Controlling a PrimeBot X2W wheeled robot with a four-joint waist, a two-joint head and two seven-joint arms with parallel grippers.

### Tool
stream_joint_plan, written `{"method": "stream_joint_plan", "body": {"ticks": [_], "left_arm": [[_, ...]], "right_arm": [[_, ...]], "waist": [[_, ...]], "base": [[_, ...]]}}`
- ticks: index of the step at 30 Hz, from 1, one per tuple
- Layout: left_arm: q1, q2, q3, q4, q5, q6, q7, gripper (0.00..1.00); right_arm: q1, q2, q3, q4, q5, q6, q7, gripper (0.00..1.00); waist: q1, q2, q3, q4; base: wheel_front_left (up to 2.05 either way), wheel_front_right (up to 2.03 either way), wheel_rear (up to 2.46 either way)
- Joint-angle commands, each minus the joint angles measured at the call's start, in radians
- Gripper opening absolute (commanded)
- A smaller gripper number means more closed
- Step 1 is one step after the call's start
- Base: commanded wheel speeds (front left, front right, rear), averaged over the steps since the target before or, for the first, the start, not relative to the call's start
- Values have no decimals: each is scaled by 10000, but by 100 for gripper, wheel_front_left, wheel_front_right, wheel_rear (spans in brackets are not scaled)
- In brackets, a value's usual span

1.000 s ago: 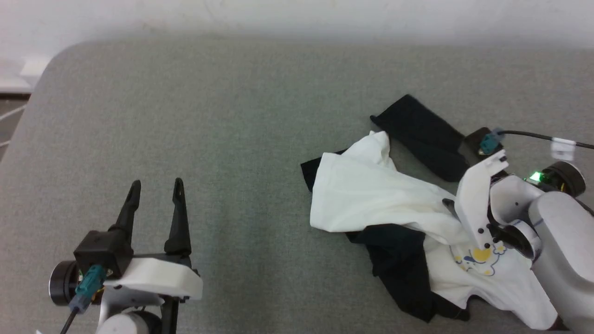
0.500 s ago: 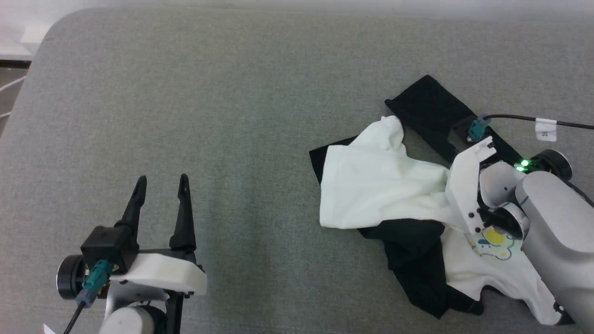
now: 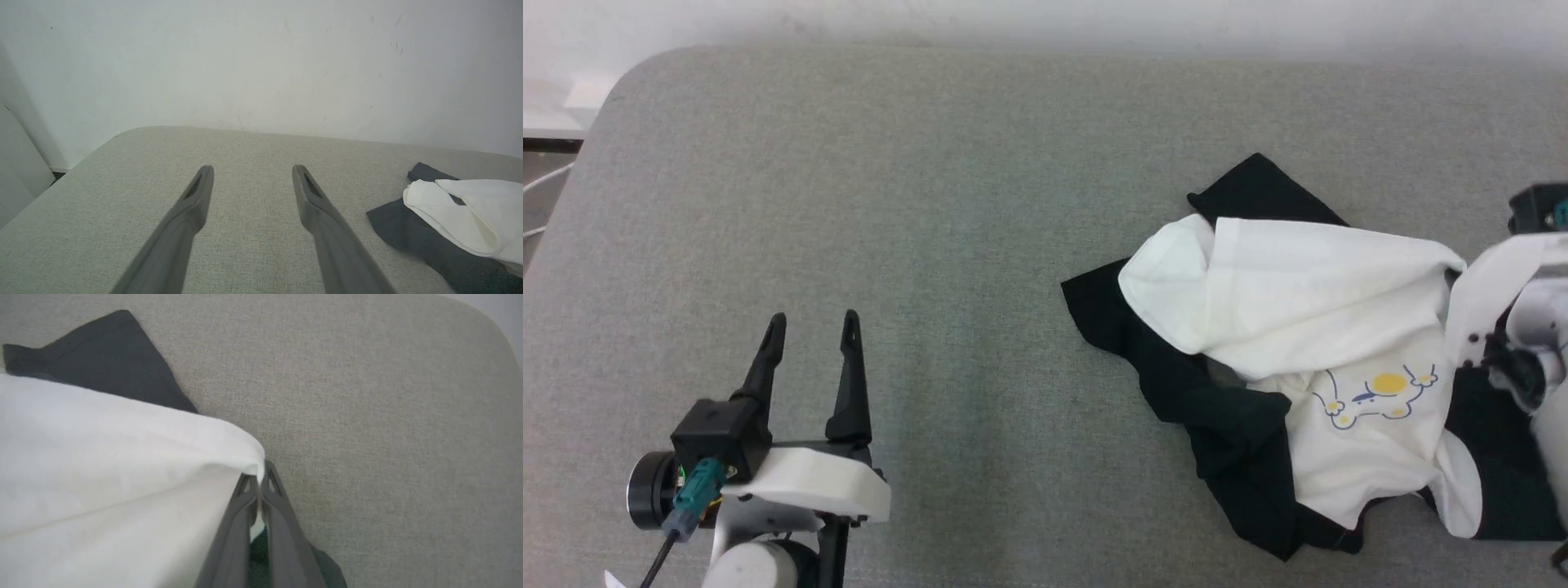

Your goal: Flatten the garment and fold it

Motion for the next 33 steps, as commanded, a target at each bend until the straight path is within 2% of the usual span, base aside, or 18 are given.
{"method": "stream_joint_plan", "body": {"ticks": [1, 2, 3, 10, 13, 17, 21, 27, 33], "left_arm": [[-4, 11, 12, 1, -64, 76, -5, 100], [36, 25, 31, 0, -69, 99, -5, 100], [81, 44, 48, 5, -74, 118, -3, 100], [361, 223, 109, -28, -72, 239, 194, 100], [468, 287, 125, -80, -63, 315, 325, 100], [621, 353, 122, -170, -60, 402, 490, 100], [738, 410, 66, -227, -59, 437, 660, 100], [717, 399, -172, -254, -52, 427, 1009, 100], [9, 232, -858, 68, -39, 154, 1959, 100]], "right_arm": [[196, 153, -120, 99, -92, -21, -153, 22], [295, 277, -264, 167, -187, -21, -338, 67], [406, 368, -334, 180, -328, -21, -547, 100], [1436, 730, -864, -936, -910, -21, -2753, 100], [2091, 790, -1001, -1905, -1250, -21, -3709, 100], [3177, 1036, -1060, -3532, -1627, -21, -4353, 100], [4462, 1400, -1187, -5434, -1908, -21, -4290, 100], [6346, 2073, -1511, -8356, -2206, -21, -3584, 100], [7752, 2507, -1502, -10620, -2402, -21, -2899, 100]], "waist": [[0, 0, -28, -35], [0, 0, -58, -74], [0, 0, -97, -112], [0, 0, -543, -384], [0, 0, -774, -513], [0, 0, -1007, -685], [0, 0, -1189, -797], [0, 0, -1349, -883], [0, 0, -1260, -955]], "base": [[0, 0, 0], [0, 0, 0], [0, 0, 0], [0, 0, 0], [0, 0, 0], [0, 0, 0], [0, 0, 0], [0, 0, 0], [0, 0, 0]]}}
